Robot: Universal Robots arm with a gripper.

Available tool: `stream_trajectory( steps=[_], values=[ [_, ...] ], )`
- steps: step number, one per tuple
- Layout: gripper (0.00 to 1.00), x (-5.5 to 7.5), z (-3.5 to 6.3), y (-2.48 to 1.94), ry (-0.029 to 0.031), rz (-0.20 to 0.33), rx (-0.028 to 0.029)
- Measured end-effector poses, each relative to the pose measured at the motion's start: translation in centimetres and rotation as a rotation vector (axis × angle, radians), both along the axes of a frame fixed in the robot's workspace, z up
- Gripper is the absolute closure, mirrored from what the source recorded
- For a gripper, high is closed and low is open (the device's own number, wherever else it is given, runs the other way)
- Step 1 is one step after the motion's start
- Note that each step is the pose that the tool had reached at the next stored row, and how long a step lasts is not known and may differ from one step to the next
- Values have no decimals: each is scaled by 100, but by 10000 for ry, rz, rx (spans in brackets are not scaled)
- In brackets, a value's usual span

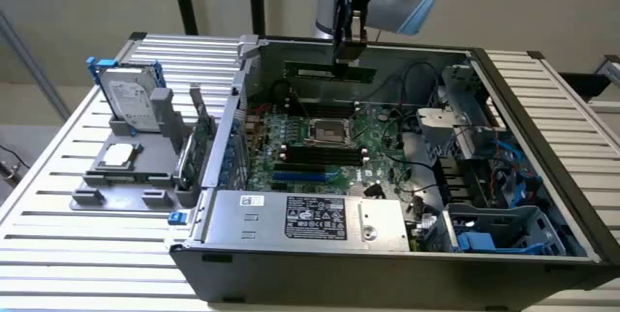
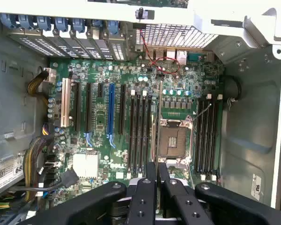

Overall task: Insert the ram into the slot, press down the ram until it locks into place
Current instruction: 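Insert the ram into the slot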

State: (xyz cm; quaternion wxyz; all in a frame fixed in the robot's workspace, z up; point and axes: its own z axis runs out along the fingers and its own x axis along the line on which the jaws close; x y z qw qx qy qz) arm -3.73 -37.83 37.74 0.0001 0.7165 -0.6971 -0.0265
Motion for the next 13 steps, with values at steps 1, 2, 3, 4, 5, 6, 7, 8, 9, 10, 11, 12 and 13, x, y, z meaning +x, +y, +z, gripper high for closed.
stream_trajectory(
  steps=[1,2,3,4,5,6,7,8,9,10,11,12,13],
  values=[
    [87,0,0,0,0,0,2],
    [87,0,0,0,0,0,6],
    [87,0,0,0,0,-1,12],
    [87,0,0,0,0,0,13],
    [87,0,0,0,0,0,15],
    [87,0,0,0,0,0,16],
    [87,0,0,0,0,0,16],
    [87,0,0,0,0,0,16],
    [87,0,0,0,0,0,16],
    [87,0,0,0,0,0,17],
    [87,0,0,0,0,0,16],
    [87,0,0,0,0,0,16],
    [87,0,0,0,0,0,16]
  ],
)
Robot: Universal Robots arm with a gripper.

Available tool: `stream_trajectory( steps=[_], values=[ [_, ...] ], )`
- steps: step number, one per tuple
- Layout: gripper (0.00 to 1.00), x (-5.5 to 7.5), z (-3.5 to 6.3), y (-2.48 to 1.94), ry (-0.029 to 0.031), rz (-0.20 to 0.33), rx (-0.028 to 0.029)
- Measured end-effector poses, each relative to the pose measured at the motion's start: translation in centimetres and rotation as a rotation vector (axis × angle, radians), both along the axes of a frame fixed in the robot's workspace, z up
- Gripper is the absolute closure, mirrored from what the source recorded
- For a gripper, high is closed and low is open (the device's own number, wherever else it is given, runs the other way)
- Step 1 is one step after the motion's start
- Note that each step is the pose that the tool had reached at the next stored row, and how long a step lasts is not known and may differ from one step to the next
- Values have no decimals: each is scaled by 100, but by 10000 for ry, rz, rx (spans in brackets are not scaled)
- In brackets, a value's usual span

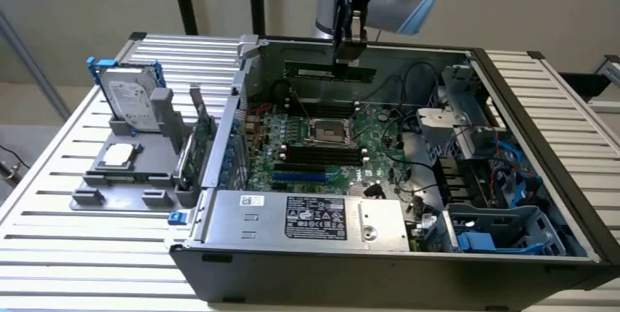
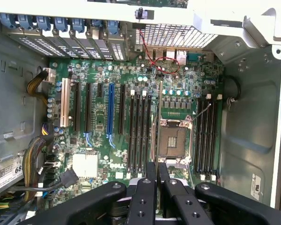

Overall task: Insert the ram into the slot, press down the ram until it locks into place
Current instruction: 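Insert the ram into the slot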

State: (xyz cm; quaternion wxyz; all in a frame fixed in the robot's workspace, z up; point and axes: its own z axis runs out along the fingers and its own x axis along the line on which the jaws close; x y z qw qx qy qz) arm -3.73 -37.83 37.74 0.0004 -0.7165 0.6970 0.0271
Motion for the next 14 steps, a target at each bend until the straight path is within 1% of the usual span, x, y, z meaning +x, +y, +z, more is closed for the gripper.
stream_trajectory(
  steps=[2,7,14],
  values=[
    [87,0,-16,-1,-8,0,1],
    [87,0,-108,0,-51,9,1],
    [87,-2,-235,-6,-67,61,0]
  ],
)
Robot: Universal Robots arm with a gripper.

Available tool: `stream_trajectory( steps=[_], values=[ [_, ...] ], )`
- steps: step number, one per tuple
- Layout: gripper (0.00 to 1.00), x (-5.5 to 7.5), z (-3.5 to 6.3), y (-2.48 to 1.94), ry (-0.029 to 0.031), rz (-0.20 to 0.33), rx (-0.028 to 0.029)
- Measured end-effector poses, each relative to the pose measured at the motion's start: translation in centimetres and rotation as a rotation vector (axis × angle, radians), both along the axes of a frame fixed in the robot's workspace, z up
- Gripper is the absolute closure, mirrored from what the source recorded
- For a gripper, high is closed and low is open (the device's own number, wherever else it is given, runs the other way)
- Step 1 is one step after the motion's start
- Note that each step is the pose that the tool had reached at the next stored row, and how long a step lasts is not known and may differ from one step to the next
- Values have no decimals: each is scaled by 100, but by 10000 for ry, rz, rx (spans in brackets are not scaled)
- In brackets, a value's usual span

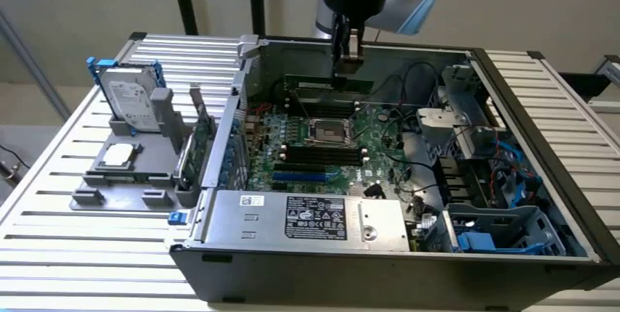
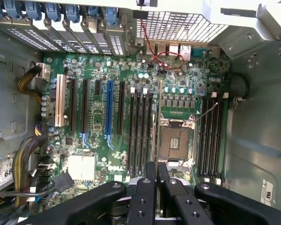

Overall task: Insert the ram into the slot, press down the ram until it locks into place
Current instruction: 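Insert the ram into the slot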

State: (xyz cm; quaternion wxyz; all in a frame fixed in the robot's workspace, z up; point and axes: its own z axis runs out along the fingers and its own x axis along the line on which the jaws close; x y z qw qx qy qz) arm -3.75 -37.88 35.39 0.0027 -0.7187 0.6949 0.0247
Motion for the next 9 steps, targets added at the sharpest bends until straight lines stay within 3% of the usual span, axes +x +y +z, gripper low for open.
stream_trajectory(
  steps=[9],
  values=[
    [87,-1,-163,-23,-5,33,0]
  ],
)
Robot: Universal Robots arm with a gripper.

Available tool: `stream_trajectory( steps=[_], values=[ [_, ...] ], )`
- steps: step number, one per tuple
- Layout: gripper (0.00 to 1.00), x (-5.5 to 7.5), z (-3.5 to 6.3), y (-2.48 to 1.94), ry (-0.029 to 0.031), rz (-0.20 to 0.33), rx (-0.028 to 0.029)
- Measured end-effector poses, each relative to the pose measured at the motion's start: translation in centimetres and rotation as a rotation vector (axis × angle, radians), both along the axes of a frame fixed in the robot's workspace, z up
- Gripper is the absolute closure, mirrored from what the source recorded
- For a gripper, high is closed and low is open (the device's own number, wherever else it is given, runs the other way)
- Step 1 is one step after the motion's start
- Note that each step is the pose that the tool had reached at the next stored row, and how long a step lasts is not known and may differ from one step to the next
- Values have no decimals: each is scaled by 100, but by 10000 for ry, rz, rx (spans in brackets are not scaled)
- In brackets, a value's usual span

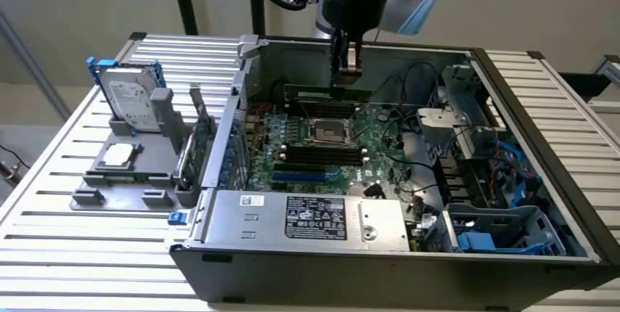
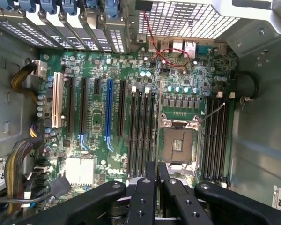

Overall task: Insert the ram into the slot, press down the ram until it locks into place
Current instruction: 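Insert the ram into the slot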

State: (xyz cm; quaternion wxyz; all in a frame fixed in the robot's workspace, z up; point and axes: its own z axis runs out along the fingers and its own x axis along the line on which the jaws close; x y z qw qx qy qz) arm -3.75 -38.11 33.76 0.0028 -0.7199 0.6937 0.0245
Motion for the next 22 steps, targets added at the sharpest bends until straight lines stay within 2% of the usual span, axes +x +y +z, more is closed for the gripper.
stream_trajectory(
  steps=[5,17,22],
  values=[
    [87,0,-88,-27,-17,9,0],
    [87,0,-305,-151,-30,8,1],
    [87,0,-397,-162,-37,8,1]
  ],
)
